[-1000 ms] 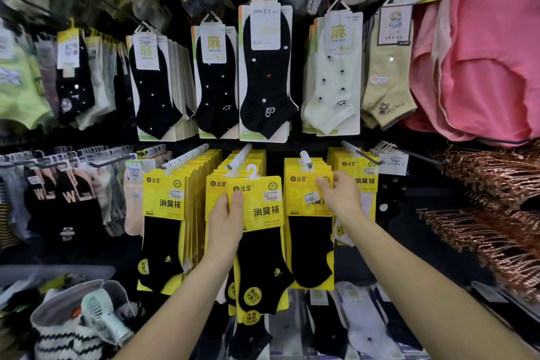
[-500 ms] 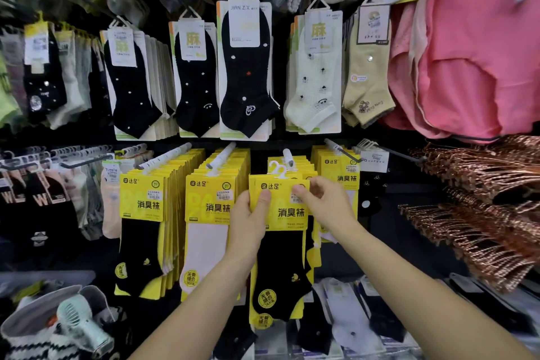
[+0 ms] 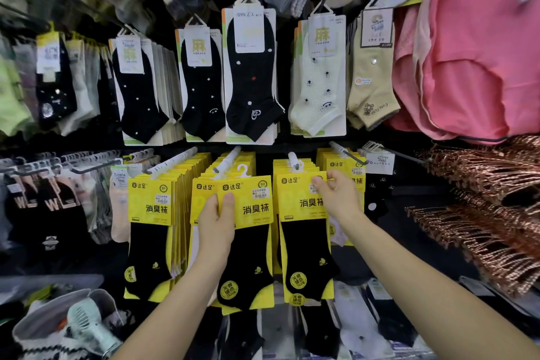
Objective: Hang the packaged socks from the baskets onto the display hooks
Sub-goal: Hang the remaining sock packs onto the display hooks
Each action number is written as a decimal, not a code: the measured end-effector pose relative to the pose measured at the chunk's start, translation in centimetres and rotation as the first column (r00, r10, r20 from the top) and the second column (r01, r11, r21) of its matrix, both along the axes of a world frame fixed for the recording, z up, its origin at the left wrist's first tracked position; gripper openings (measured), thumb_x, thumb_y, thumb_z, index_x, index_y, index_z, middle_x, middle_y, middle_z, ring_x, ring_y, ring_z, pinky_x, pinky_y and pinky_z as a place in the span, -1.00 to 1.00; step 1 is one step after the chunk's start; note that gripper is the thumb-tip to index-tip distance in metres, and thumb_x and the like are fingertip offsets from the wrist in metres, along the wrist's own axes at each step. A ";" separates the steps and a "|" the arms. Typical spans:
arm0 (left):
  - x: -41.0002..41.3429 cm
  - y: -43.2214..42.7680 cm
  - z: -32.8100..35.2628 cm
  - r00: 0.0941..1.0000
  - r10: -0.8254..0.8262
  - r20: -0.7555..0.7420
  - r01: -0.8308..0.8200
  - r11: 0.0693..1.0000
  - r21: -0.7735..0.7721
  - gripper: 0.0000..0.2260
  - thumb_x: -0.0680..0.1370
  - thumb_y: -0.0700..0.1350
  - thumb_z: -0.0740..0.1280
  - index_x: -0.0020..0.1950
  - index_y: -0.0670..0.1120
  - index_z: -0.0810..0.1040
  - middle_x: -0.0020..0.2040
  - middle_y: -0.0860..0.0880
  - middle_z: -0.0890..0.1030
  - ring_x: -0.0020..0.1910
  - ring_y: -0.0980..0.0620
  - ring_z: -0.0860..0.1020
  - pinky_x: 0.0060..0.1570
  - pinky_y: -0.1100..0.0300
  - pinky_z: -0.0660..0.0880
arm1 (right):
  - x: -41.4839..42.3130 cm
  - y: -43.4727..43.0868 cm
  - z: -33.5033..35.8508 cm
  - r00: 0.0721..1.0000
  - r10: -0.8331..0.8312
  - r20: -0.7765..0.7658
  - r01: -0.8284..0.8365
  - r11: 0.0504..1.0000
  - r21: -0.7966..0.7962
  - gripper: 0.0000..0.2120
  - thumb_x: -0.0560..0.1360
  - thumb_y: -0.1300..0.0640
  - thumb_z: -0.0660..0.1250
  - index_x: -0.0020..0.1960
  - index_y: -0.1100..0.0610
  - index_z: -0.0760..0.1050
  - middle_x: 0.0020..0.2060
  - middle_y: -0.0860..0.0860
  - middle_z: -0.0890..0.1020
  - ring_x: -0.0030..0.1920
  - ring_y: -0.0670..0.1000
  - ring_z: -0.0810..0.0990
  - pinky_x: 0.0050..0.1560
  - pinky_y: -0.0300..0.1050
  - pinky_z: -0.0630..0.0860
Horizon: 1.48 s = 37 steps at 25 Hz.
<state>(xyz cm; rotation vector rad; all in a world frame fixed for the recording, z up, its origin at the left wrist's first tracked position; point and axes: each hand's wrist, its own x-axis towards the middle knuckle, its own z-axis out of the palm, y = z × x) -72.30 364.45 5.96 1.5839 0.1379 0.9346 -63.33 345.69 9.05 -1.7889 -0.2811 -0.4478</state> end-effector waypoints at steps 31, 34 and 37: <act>5.0 -5.4 1.0 0.981 -0.051 -0.187 0.066 0.995 0.073 -0.69 0.55 -0.17 0.28 0.28 -0.13 0.37 0.24 -0.07 0.47 0.15 0.05 0.47 0.11 0.22 0.47 | 1.8 -0.7 0.4 0.997 -0.037 0.071 0.063 0.907 -0.417 -0.68 0.50 -0.11 0.29 0.10 0.10 0.47 -0.31 -0.14 0.43 -0.16 -0.01 0.47 -0.32 -0.17 0.34; 5.9 -5.4 1.9 0.958 -0.123 -0.260 0.158 0.980 0.119 -0.47 0.54 -0.11 0.31 0.47 -0.10 0.21 0.41 -0.06 0.34 0.38 -0.02 0.33 0.37 0.02 0.31 | 1.8 -1.0 -0.6 0.995 -0.088 0.045 0.098 0.941 -0.323 -0.54 0.37 -0.20 0.40 0.11 0.04 0.37 -0.10 -0.10 0.52 -0.07 -0.03 0.51 -0.20 -0.12 0.42; 6.8 -5.4 3.0 0.895 -0.287 -0.341 0.319 0.947 0.038 -0.30 0.52 -0.02 0.33 0.54 -0.02 0.01 0.51 -0.02 0.18 0.47 -0.01 0.19 0.35 0.11 0.21 | 2.6 -0.9 -0.9 0.991 0.120 -0.062 -0.130 0.970 -0.203 -0.23 0.38 -0.10 0.44 0.45 0.10 0.17 0.35 0.01 0.37 0.33 0.01 0.37 0.20 -0.12 0.35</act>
